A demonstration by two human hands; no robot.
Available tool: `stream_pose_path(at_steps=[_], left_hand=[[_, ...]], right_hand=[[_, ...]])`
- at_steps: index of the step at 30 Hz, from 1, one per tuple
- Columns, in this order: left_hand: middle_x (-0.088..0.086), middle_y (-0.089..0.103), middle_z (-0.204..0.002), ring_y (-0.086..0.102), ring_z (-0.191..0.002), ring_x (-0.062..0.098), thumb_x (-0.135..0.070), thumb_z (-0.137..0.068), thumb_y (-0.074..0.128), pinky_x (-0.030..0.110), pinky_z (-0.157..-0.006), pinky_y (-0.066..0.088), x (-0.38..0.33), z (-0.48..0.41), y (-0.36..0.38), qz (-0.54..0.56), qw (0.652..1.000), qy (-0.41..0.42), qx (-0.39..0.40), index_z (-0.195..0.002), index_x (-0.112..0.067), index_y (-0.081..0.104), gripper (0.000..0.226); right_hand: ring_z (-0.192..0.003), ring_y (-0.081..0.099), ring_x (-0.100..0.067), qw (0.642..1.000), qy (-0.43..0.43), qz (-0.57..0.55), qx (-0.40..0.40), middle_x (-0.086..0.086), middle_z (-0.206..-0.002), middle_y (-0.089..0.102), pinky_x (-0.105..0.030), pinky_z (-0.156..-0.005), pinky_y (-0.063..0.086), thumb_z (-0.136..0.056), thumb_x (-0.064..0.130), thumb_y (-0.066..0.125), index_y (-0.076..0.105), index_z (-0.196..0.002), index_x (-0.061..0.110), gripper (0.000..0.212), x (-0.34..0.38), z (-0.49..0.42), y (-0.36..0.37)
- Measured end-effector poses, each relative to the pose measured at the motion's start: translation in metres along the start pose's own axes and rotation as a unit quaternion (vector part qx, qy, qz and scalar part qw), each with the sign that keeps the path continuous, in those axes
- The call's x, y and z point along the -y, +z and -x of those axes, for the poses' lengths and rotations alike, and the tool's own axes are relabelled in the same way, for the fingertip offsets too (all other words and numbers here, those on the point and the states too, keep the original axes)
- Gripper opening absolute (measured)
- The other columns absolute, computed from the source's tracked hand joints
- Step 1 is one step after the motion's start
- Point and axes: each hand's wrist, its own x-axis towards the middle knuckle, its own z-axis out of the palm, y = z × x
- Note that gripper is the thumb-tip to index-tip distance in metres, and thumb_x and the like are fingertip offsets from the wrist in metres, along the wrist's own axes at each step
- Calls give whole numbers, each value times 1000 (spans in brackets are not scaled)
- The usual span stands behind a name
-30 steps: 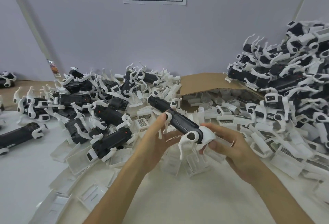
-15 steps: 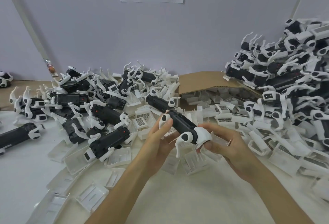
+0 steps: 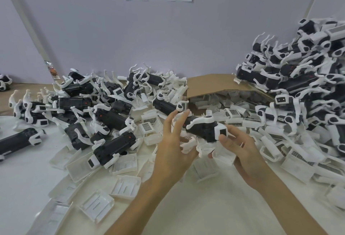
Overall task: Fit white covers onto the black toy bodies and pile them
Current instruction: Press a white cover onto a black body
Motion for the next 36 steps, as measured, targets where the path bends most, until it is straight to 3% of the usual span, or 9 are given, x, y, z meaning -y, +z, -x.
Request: stream_pose_path(at_steps=[3,7,10,13,18,22,26,29,36], left_hand=[[-10,34,-157,65,-69,3,-41,-78,80,24,-58,57,-1,1,-3,-112,991,43,-65,-136,-45,52,65],[-3,54,-143,60,-55,8,-37,-74,87,25,-49,52,-1,0,-7,-179,972,97,-119,-124,-30,68,54],[-9,54,-134,56,-56,6,-37,-75,85,26,-55,53,-1,0,-5,-110,985,30,-127,-121,-30,72,48],[-11,51,-124,53,-72,6,-46,-76,81,17,-57,46,-3,0,-4,88,989,-64,-98,-112,-45,69,38],[-12,67,-71,45,-48,4,-56,-76,70,22,-49,45,-6,-4,-8,264,946,-183,-35,-95,-49,73,20],[-17,53,-50,39,-42,6,-56,-81,59,24,-53,50,-8,-5,-7,274,944,-183,4,-69,-46,71,20],[-12,39,-49,37,-42,10,-62,-86,65,25,-54,48,-7,-3,-4,280,936,-214,26,-59,-38,56,37],[-17,39,-51,39,-43,8,-64,-80,62,20,-53,44,-9,-1,-3,290,925,-240,42,-90,-12,57,53],[-16,45,-51,40,-43,7,-58,-78,60,18,-47,40,-13,3,3,287,931,-206,93,-71,-36,72,26]], right_hand=[[-81,70,-30,999,7,-6,33,-19,-102,72,-37,-68,59,-73,32,77,70,-114,13,46,2,0,-1],[-79,70,-30,998,6,-30,60,-16,-99,70,-38,-66,59,-75,28,74,70,-113,14,41,2,1,1],[-83,66,-31,994,4,-84,65,-15,-102,67,-41,-67,58,-80,25,61,59,-116,6,41,2,0,2],[-88,54,-34,984,19,-175,42,-10,-95,59,-40,-64,57,-60,21,62,53,-106,10,47,5,0,-1],[-88,61,-33,992,-2,-126,-30,-7,-95,57,-37,-59,57,-75,6,51,48,-112,15,38,4,-3,-4],[-79,67,-21,997,-27,-56,-51,-7,-101,74,-29,-61,55,-81,18,64,47,-124,18,47,3,-4,-4],[-78,66,-16,998,-50,-2,-40,-8,-104,75,-24,-61,51,-76,32,76,57,-112,17,43,4,-2,-5],[-79,63,-14,997,-63,29,-34,-5,-102,74,-23,-62,49,-79,34,73,66,-108,20,33,5,-1,-3],[-83,61,-21,996,-73,43,-40,-12,-97,69,-27,-65,51,-78,32,76,66,-116,21,41,2,-1,-1]])
